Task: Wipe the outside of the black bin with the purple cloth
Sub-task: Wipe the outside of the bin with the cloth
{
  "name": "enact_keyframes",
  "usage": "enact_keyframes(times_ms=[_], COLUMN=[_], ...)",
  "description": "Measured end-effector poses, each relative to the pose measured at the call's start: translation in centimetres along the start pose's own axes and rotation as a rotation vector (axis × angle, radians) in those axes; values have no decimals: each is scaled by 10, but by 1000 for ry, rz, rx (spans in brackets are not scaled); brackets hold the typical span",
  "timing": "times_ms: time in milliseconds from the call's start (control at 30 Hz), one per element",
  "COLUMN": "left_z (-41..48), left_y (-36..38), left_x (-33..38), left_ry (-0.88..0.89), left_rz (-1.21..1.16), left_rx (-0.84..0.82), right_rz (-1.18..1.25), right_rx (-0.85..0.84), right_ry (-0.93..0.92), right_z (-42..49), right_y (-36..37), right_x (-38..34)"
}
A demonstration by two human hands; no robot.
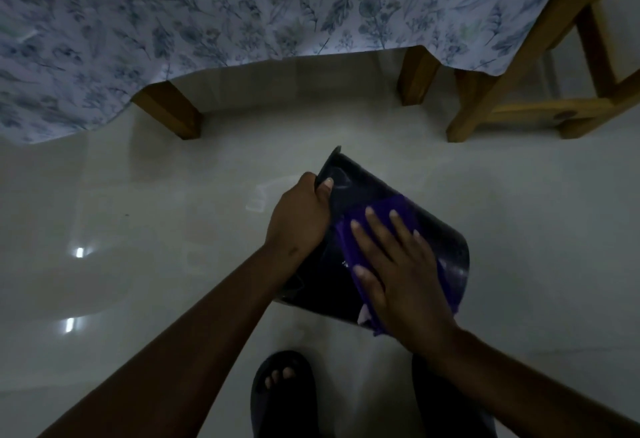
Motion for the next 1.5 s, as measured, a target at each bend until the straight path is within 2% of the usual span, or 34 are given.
enact_keyframes(times_ms=[67, 167, 200, 300, 400, 467, 567, 667, 733, 833, 900, 967, 1033, 1133, 1167, 1233, 1400, 1433, 1500], left_z=[2, -16, -25, -31, -11, -5, -8, -15, -17, -14, -9, -8, -8, -14, -16, -17, -9, -10, -11], left_y=[0, -4, -5, -4, -4, -2, -1, -2, -2, 0, 1, 0, -1, 0, 0, -1, 1, 1, 0], left_x=[2, -11, -16, -24, -20, -18, -20, -23, -25, -27, -27, -24, -22, -24, -25, -29, -27, -26, -26], left_ry=[-66, -157, -156, -105, -72, -36, -18, -6, -2, -15, -8, 15, 26, 21, 17, 3, 12, 5, -2], left_rz=[-113, -459, -473, -256, -140, -132, -136, -118, -85, -44, -34, -42, -67, -95, -95, -80, -86, -110, -172], left_rx=[-42, -150, -153, -37, 0, 13, 33, 49, 60, 56, 61, 70, 71, 54, 56, 66, 69, 69, 64], right_rz=[29, 98, 124, 86, -32, -12, -6, 132, 137, -46, -76, -76, -38, 176, 179, 100, -34, -22, 48], right_rx=[9, 14, -6, -32, -23, -2, 2, -22, -25, 1, -10, -19, -9, -25, -32, -38, -30, -19, 7], right_ry=[11, 77, 103, 87, -14, -81, -109, 79, 135, 0, -143, -208, -152, 115, 141, 79, -237, -222, -72], right_z=[18, 65, 77, 73, 20, -9, 12, 65, 68, 16, -16, -12, 12, 53, 55, 38, -21, -15, 7], right_y=[-8, -19, -19, -9, 1, 2, -5, -10, -6, 7, 12, 10, 4, -5, -5, -3, 12, 10, 3], right_x=[12, 33, 39, 39, 19, 11, 17, 35, 36, 10, -4, -2, 4, 27, 32, 24, -3, -2, -2])
Point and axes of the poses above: each hand's wrist, its own z-axis towards the middle knuckle, its own y-axis out of the palm, x = y × z, the point moved 2 cm from there along z, towards the middle knuckle, and after that the axes turned 1 degree about -z, right-handed, at the moved point
